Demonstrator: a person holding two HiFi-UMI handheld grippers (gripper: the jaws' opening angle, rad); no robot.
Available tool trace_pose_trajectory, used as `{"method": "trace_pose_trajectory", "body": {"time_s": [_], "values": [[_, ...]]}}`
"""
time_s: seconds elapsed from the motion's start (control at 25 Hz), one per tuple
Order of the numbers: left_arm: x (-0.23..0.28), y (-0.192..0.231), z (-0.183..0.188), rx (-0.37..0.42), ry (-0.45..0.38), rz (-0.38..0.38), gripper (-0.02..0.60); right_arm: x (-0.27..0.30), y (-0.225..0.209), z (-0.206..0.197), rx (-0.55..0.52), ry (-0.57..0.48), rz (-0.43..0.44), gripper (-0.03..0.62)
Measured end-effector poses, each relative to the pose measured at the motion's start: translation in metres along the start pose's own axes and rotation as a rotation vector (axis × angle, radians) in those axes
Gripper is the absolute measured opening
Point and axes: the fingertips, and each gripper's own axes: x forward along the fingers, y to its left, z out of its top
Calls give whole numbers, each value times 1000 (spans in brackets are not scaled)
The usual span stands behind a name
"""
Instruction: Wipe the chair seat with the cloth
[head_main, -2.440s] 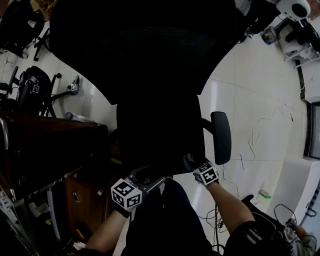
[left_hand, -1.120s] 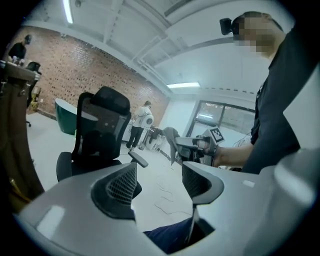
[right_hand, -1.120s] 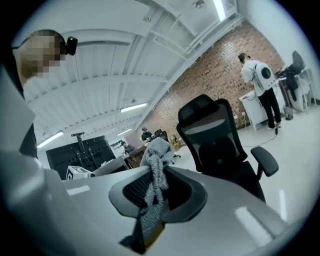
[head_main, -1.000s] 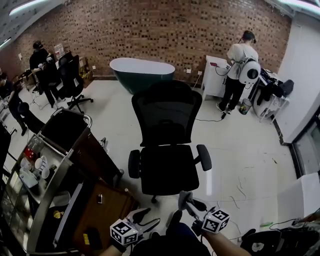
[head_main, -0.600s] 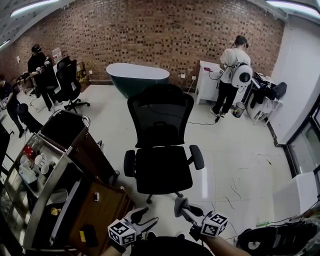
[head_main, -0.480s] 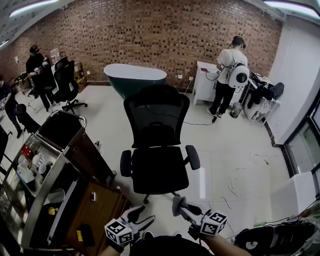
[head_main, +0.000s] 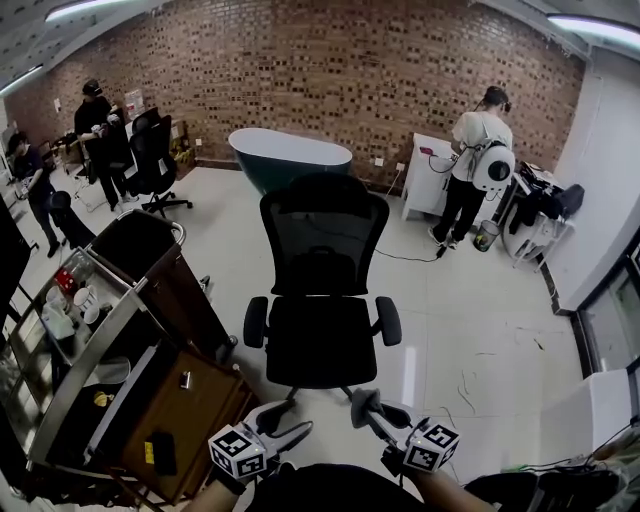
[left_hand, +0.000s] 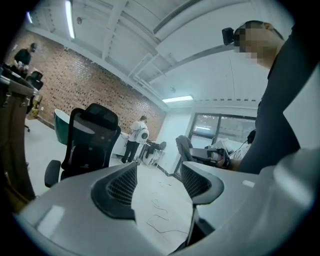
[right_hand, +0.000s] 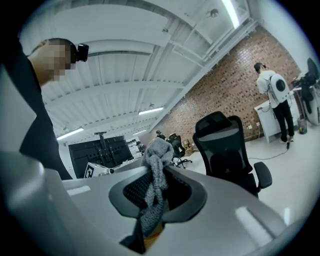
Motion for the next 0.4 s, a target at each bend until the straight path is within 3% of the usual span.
{"method": "trace_pose_trajectory", "body": {"time_s": [0.2,0.4], "values": [[4,-6,10,18,-18,20,305,-2,-3,5,-77,16,24,49],[7,-7,14,30,-29,23,305,-3,-7,13,-64,8,36,50]]}}
